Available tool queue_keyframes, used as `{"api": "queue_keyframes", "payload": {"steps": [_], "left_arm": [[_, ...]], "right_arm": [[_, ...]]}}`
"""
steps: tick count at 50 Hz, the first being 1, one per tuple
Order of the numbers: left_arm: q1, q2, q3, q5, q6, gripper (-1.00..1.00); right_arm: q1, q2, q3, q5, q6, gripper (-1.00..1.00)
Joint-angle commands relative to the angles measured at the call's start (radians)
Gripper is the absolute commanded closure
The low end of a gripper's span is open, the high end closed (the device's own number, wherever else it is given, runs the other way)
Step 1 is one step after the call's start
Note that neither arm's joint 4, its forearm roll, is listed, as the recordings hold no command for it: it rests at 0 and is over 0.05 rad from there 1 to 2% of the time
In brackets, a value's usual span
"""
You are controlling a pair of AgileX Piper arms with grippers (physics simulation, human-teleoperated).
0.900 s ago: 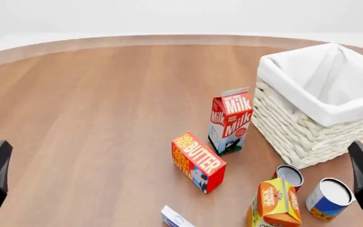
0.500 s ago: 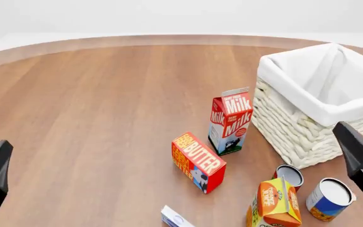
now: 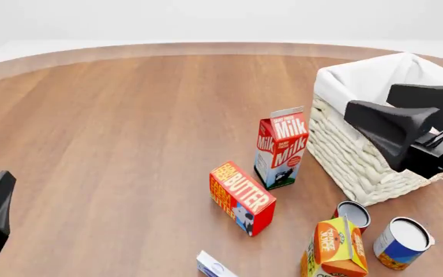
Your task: Pick up the cream cheese box and the butter, and put them in the basket.
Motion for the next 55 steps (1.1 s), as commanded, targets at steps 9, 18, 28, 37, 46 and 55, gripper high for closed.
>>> {"api": "queue_keyframes", "payload": {"steps": [9, 18, 28, 37, 46, 55], "left_arm": [[0.000, 0.000, 0.000, 0.000, 0.000, -1.00], [0.000, 0.000, 0.000, 0.000, 0.000, -1.00], [0.000, 0.000, 0.000, 0.000, 0.000, -1.00], [0.000, 0.000, 0.000, 0.000, 0.000, -1.00], [0.000, 0.000, 0.000, 0.000, 0.000, -1.00], [0.000, 0.000, 0.000, 0.000, 0.000, -1.00]], "right_arm": [[0.219, 0.321, -0.291, 0.156, -0.039, -1.00], [0.202, 0.426, -0.346, 0.169, -0.007, -1.00], [0.195, 0.559, -0.384, 0.172, 0.013, -1.00], [0.169, 0.601, -0.354, 0.147, 0.010, -1.00], [0.164, 0.634, -0.303, 0.123, -0.005, -1.00], [0.157, 0.642, -0.253, 0.107, 0.005, -1.00]]}}
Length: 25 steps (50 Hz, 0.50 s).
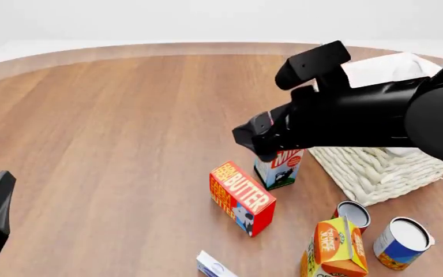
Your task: Pick up the cream cheese box and the butter, and put them in the basket.
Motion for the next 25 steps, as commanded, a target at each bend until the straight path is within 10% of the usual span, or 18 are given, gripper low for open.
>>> {"api": "queue_keyframes", "payload": {"steps": [1, 25], "left_arm": [[0.000, 0.000, 0.000, 0.000, 0.000, -1.00], [0.000, 0.000, 0.000, 0.000, 0.000, -1.00]], "right_arm": [[-0.011, 0.026, 0.050, -0.016, 0.003, -1.00], [-0.039, 0.065, 0.125, -0.073, -0.003, -1.00]]}}
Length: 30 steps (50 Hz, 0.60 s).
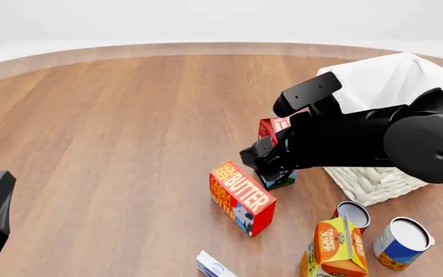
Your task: Pick up the cream cheese box and the butter, and put them in the basket.
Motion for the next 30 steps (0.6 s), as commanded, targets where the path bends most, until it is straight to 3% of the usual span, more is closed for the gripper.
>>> {"api": "queue_keyframes", "payload": {"steps": [1, 30], "left_arm": [[0.000, 0.000, 0.000, 0.000, 0.000, -1.00], [0.000, 0.000, 0.000, 0.000, 0.000, -1.00]], "right_arm": [[-0.004, 0.022, 0.039, -0.033, 0.002, -1.00], [-0.016, 0.139, 0.100, -0.163, -0.005, -1.00]]}}
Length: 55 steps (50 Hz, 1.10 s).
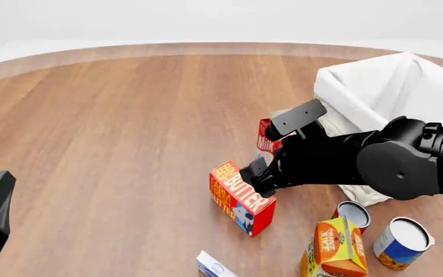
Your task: Pick up the cream cheese box and the butter, and put them in the basket.
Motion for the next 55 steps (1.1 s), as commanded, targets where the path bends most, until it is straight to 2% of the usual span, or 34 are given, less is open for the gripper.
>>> {"api": "queue_keyframes", "payload": {"steps": [1, 35, 45, 55], "left_arm": [[0.000, 0.000, 0.000, 0.000, 0.000, -1.00], [0.000, 0.000, 0.000, 0.000, 0.000, -1.00], [0.000, 0.000, 0.000, 0.000, 0.000, -1.00], [0.000, 0.000, 0.000, 0.000, 0.000, -1.00]], "right_arm": [[0.001, 0.043, 0.020, -0.046, 0.002, -1.00], [0.026, 0.109, 0.053, -0.118, 0.028, -1.00], [0.039, 0.156, 0.078, -0.173, 0.046, -1.00], [0.036, 0.169, 0.063, -0.169, 0.035, -1.00]]}}
